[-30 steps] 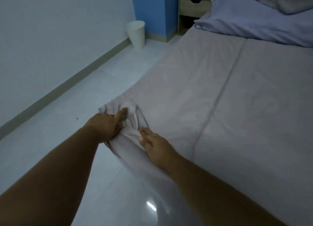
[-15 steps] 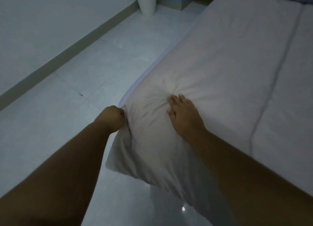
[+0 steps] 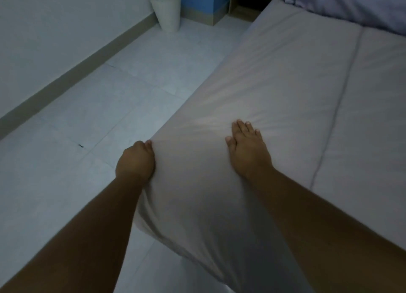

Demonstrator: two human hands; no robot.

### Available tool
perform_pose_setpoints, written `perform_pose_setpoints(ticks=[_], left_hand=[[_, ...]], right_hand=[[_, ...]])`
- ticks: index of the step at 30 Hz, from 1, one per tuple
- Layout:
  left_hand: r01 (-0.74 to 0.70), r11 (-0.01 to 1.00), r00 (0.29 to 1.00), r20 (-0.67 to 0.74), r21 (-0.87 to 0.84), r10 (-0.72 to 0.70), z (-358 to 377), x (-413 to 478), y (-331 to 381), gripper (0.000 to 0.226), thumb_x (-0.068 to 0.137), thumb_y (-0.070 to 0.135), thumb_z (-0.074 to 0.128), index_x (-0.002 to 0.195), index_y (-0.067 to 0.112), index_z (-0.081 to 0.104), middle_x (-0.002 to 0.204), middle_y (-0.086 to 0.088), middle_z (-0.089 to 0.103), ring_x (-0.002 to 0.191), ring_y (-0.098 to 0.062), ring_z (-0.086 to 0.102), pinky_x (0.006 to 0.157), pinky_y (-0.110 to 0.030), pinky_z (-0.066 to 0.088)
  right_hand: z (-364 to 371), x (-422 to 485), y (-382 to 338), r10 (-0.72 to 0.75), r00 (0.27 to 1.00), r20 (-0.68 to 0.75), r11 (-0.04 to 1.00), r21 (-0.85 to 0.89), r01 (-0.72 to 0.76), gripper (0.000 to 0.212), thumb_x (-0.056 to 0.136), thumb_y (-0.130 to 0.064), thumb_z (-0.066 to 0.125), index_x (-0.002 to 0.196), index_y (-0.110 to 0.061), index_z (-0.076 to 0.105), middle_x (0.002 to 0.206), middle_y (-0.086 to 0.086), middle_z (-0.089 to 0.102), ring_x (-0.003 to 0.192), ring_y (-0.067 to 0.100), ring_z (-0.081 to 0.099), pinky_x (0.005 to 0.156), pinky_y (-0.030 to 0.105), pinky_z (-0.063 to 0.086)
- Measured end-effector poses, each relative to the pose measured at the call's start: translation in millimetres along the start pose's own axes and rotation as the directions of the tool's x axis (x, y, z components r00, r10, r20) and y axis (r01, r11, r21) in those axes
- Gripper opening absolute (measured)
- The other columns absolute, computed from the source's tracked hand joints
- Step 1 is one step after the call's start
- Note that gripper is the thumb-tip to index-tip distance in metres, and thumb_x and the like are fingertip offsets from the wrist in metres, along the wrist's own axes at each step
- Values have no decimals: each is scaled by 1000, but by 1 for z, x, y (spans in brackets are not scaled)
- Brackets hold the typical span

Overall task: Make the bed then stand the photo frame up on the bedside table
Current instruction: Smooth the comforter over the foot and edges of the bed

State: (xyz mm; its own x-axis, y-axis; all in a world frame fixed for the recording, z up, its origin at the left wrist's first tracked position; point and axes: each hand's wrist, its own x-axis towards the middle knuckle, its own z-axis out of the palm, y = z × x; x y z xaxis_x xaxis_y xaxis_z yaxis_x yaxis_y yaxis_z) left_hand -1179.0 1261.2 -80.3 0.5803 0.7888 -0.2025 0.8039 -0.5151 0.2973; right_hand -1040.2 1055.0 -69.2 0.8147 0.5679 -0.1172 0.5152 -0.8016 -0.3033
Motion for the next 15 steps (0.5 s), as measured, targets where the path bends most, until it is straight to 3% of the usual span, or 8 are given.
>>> perform_pose_setpoints(ticks=[6, 10, 15], left_hand=[[60, 997, 957, 287, -43, -45, -16, 30, 25, 66, 102, 43, 16, 128, -4, 54, 136, -27, 51, 128, -38, 46, 108, -37, 32], [32, 988, 953, 302, -149, 15, -25, 59, 90, 77, 98, 55, 14, 136, -3, 46, 145, -26, 42, 135, -36, 39, 113, -37, 26], [-116, 983, 941, 301, -145, 155, -4, 116, 163, 74, 97, 57, 18, 125, 2, 57, 135, -24, 52, 125, -37, 47, 106, -38, 33]], right_hand=[[-7, 30, 20, 13, 1000, 8, 1000, 7, -13, 52, 102, -32, 25, 150, -12, 19, 159, 4, 15, 147, 20, 10, 119, 35, 2], [-13, 67, 30, 22, 1000, -4, 1000, 9, -22, 52, 102, -33, 24, 150, -13, 18, 160, 4, 14, 147, 20, 9, 119, 35, 2], [-25, 132, 54, 68, 997, -40, 998, 16, -68, 52, 102, -33, 23, 149, -13, 19, 159, 5, 16, 147, 21, 11, 119, 36, 3]])
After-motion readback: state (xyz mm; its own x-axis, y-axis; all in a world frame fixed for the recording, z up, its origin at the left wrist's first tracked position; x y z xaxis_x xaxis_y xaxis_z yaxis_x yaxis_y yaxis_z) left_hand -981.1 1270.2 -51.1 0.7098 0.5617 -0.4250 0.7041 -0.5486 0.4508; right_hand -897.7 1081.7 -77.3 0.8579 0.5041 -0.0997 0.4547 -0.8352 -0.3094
